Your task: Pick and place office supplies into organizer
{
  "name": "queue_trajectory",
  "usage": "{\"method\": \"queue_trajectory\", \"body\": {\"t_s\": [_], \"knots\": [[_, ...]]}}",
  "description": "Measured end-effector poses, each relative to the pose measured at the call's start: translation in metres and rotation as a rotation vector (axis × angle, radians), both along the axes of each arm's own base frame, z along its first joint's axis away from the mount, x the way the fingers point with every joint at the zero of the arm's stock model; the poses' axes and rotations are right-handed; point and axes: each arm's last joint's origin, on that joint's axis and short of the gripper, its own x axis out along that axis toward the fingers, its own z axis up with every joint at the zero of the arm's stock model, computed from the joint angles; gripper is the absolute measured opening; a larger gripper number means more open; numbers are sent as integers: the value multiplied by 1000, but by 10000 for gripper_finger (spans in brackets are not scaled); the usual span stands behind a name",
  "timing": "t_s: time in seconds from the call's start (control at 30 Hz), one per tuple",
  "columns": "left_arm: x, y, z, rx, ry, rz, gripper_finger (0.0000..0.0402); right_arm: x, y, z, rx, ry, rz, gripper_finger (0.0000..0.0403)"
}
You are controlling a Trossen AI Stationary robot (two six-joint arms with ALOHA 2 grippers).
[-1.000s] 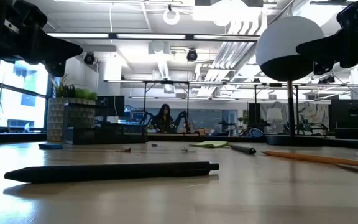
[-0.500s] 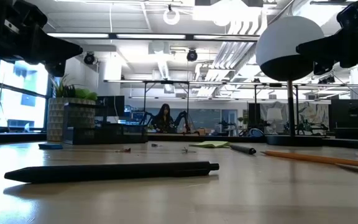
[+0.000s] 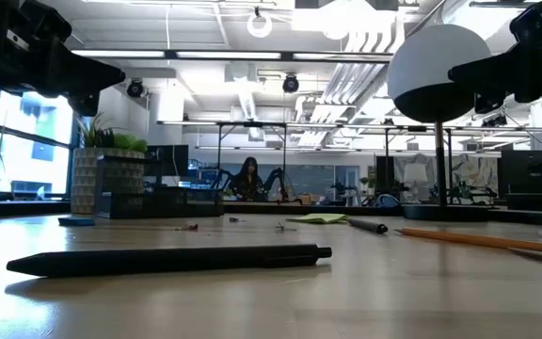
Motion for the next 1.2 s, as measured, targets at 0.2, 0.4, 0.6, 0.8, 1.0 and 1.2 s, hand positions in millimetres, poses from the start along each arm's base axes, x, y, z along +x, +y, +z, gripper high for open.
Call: {"method": "queue_trajectory", "body": {"t_s": [0.2,0.4,0.6,0.8,1.0,1.2], "knots": [[0,0,0,0,0,0,19,0,0,0,31,-2,1,19],[0,0,0,0,0,0,19,0,0,0,118,-8,5,19],[0,0,0,0,-2,0,19,0,0,0,143,-10,6,19],[0,0,1,1,-11,0,19,0,0,0,158,-10,7,19],[0,0,1,-19,-14,-8,19,0,0,0,158,-12,-4,19],[0,0,2,-174,-55,17,19,0,0,0,158,-14,-3,19]]}}
